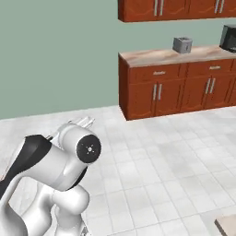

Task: Retrieve the wine glasses from the counter and place one next to each plate.

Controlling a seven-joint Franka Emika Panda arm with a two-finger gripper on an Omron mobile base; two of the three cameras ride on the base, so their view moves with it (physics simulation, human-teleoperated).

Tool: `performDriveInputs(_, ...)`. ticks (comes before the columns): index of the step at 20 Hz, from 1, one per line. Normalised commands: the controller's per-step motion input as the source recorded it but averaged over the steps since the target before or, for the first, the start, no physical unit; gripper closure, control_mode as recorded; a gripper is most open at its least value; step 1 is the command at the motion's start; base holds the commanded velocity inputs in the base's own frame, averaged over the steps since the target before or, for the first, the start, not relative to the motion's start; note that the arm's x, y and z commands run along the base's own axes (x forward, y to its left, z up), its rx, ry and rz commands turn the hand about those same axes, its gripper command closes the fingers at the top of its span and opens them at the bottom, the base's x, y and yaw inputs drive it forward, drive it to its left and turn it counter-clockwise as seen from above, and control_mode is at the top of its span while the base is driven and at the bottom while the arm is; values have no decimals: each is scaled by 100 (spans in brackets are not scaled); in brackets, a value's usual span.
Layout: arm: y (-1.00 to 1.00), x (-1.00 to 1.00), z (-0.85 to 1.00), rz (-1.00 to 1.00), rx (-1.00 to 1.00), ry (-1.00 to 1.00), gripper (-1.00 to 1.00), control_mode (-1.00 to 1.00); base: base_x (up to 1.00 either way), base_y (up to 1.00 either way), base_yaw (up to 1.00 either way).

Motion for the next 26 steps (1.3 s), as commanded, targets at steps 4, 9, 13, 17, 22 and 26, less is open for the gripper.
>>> performDriveInputs(4, 0, 0, 0, 0, 0, 0, -100, 100, 0, 0, -100)
performDriveInputs(9, 0, 0, 0, 0, 0, 0, -100, 100, 10, 10, -97)
performDriveInputs(13, 0, 0, 0, 0, 0, 0, -100, 100, 92, 83, -70)
performDriveInputs(17, 0, 0, 0, 0, 0, 0, -100, 100, 100, 100, -44)
performDriveInputs(22, 0, 0, 0, 0, 0, 0, -100, 100, 100, 90, -26)
performDriveInputs(26, 0, 0, 0, 0, 0, 0, -100, 100, 100, 40, -18)
